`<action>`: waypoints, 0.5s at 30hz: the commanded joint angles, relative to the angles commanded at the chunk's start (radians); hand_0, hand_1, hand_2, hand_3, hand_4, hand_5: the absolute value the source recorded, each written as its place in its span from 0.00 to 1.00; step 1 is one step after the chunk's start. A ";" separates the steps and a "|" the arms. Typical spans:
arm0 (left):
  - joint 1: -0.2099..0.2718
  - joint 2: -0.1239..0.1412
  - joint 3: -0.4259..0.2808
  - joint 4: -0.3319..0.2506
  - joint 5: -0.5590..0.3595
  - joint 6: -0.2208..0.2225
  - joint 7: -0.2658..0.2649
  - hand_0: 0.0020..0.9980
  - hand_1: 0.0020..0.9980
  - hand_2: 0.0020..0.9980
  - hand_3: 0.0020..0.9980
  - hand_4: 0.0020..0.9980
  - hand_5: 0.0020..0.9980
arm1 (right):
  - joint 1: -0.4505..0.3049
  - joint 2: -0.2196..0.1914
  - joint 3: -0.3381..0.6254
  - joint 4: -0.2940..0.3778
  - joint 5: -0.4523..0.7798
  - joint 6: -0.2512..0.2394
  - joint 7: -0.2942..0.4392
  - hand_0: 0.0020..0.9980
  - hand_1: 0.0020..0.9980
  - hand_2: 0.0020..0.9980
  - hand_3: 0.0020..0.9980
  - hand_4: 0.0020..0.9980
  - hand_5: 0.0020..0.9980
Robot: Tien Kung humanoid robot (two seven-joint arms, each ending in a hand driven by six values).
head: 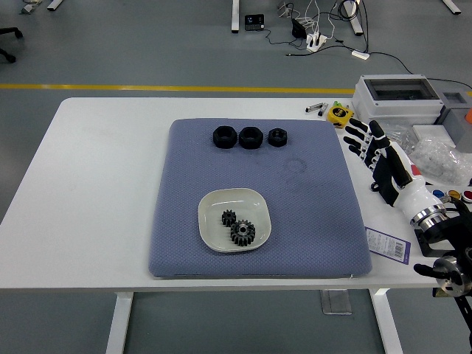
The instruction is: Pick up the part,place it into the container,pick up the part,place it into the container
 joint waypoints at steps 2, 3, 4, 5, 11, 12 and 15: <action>0.000 0.000 0.000 0.000 -0.001 0.000 0.000 0.71 0.63 0.64 0.57 0.62 0.70 | -0.005 0.006 0.002 0.000 -0.007 -0.005 0.004 1.00 0.88 0.90 0.90 1.00 1.00; 0.000 0.000 0.000 0.000 -0.003 0.000 0.000 0.71 0.63 0.64 0.57 0.62 0.70 | -0.007 0.009 0.003 -0.001 -0.009 -0.007 0.006 1.00 0.88 0.90 0.90 1.00 1.00; -0.001 0.000 0.000 0.000 -0.003 0.000 -0.001 0.71 0.63 0.64 0.57 0.62 0.70 | -0.008 0.012 0.004 -0.001 -0.009 -0.009 0.008 1.00 0.88 0.90 0.90 1.00 1.00; -0.001 -0.001 -0.001 0.000 -0.004 -0.001 -0.001 0.71 0.63 0.64 0.57 0.62 0.70 | -0.009 0.013 0.005 -0.001 -0.007 -0.009 0.010 1.00 0.88 0.90 0.90 1.00 1.00; -0.007 -0.001 0.007 0.000 -0.018 -0.001 -0.004 0.71 0.63 0.64 0.57 0.62 0.70 | -0.005 0.019 0.006 -0.004 0.015 -0.030 0.012 1.00 0.89 0.90 0.91 1.00 1.00; -0.008 -0.001 0.008 0.000 -0.019 -0.001 -0.004 0.71 0.63 0.64 0.57 0.62 0.70 | -0.005 0.020 0.005 -0.004 0.016 -0.032 0.011 1.00 0.89 0.90 0.91 1.00 1.00; -0.011 -0.002 0.014 0.000 -0.025 -0.001 -0.005 0.71 0.63 0.64 0.57 0.62 0.70 | -0.005 0.022 -0.003 -0.004 0.022 -0.043 0.016 1.00 0.89 0.91 0.90 1.00 1.00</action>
